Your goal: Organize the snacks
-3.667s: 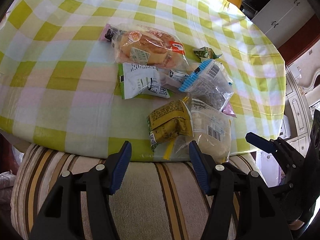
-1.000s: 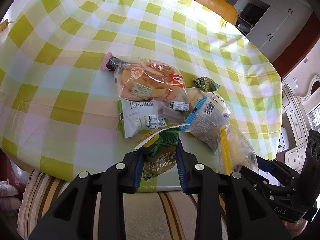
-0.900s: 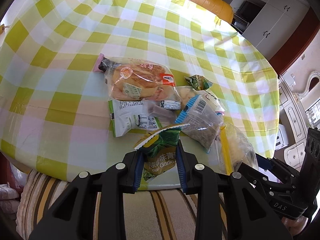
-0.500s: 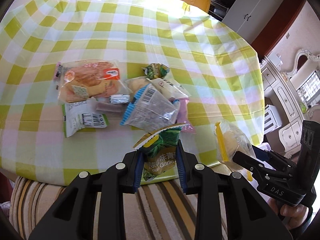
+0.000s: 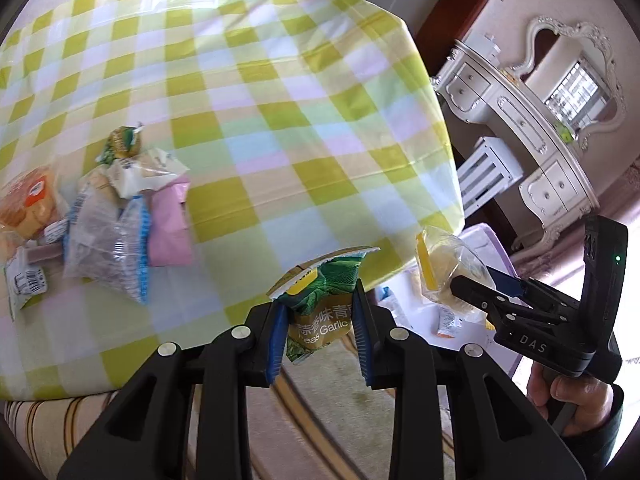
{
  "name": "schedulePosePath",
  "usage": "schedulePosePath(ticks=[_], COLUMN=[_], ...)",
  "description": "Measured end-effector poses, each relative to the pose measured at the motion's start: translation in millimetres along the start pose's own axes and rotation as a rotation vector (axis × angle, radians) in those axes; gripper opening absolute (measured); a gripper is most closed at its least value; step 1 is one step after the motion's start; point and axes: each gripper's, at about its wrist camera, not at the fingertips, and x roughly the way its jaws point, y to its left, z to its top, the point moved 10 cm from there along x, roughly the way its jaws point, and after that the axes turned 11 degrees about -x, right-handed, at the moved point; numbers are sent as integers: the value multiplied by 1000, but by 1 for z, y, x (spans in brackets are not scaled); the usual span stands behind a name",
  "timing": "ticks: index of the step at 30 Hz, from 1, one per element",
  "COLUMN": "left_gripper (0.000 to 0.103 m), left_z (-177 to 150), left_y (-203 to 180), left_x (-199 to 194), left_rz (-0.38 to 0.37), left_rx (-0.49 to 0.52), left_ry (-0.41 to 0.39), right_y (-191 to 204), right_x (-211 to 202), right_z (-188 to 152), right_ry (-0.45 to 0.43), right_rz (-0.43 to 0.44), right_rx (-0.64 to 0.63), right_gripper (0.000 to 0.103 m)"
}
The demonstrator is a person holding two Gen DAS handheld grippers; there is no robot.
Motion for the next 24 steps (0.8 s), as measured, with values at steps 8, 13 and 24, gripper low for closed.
schedulePosePath(ticks=[8,13,24], left_gripper=[29,29,31], left_z=[-40,-66,-79], left_y=[-73,-98,-103], left_x=[38,60,80], left_rz=[-81,-98,-79], left_rx=[115,159,177], left_ry=[152,254,324], right_y=[-46,-58,-67], right_x=[5,11,21], right_z=[-46,-72,-99], right_ry=[61,102,147], right_rz=[-68,-110,-130], right_rx=[64,77,91], right_gripper=[56,56,56])
